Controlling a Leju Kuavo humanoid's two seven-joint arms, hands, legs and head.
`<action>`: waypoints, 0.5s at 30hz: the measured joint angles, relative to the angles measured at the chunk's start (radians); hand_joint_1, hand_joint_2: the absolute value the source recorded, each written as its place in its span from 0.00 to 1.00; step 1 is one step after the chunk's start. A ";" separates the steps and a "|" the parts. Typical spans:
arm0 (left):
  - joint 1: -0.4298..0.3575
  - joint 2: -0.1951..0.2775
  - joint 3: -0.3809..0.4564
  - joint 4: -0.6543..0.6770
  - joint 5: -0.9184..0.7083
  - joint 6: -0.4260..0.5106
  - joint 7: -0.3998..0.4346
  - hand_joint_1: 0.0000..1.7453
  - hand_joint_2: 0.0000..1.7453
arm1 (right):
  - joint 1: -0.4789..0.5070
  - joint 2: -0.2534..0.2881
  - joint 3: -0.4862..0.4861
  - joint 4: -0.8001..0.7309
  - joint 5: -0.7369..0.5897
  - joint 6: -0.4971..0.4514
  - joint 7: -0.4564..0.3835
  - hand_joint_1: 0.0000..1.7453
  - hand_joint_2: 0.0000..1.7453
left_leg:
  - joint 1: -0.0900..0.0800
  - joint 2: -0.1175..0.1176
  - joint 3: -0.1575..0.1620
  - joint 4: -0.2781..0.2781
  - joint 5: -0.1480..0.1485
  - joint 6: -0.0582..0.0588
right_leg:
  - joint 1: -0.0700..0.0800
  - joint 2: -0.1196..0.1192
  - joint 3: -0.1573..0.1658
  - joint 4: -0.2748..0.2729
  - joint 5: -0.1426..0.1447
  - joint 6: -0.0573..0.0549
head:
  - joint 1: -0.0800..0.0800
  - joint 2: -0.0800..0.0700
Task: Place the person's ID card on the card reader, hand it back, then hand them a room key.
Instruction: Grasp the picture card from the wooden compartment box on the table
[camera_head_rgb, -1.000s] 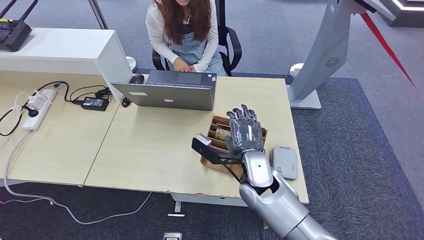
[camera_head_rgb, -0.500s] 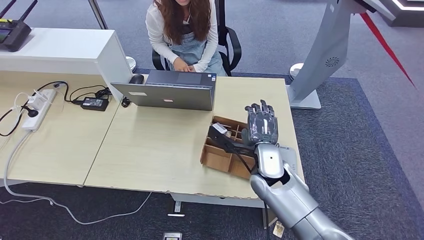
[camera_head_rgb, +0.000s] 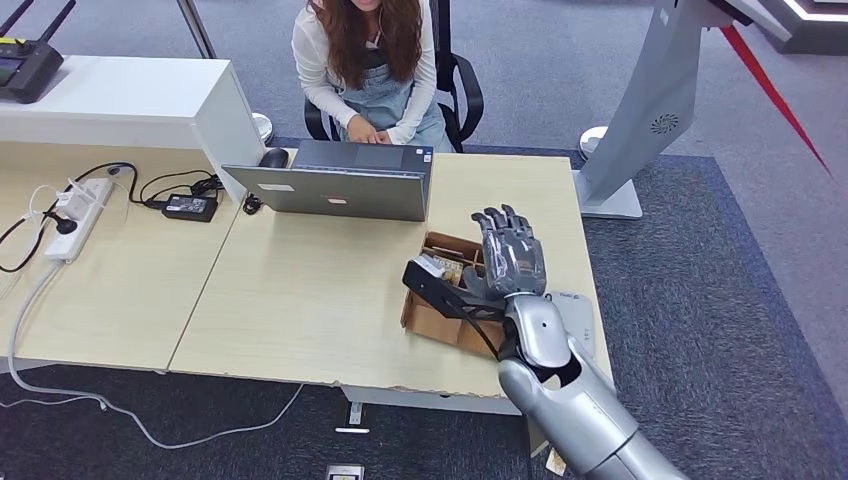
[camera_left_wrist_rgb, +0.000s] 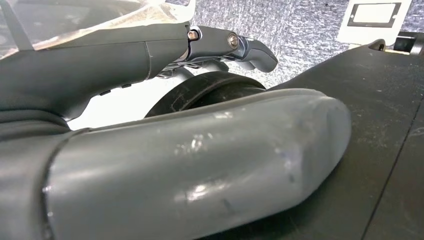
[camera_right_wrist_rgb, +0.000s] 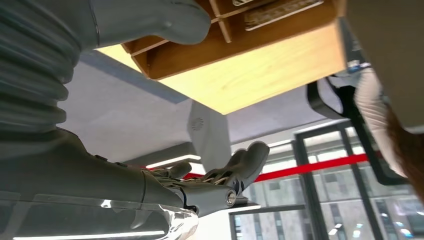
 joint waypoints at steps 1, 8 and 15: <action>0.002 0.000 0.000 0.000 0.002 0.003 0.001 0.00 0.00 | 0.005 -0.005 0.000 -0.021 -0.012 -0.003 -0.009 0.23 1.00 | 0.000 0.000 0.000 0.000 0.000 0.000 | 0.000 0.000 0.000 0.000 0.000 0.000 | 0.000 0.000; 0.008 -0.001 0.000 0.000 0.015 0.016 0.004 0.00 0.00 | 0.038 -0.036 -0.001 -0.164 -0.038 0.000 -0.023 0.20 1.00 | 0.000 0.000 0.000 0.000 0.000 0.000 | 0.000 0.000 0.000 0.000 0.000 0.000 | 0.000 0.000; 0.008 -0.002 0.000 0.000 0.018 0.018 0.004 0.00 0.00 | 0.063 -0.054 -0.001 -0.256 -0.036 0.021 -0.021 0.19 1.00 | 0.000 0.000 0.000 0.000 0.000 0.000 | 0.000 0.000 0.000 0.000 0.000 0.000 | 0.000 0.000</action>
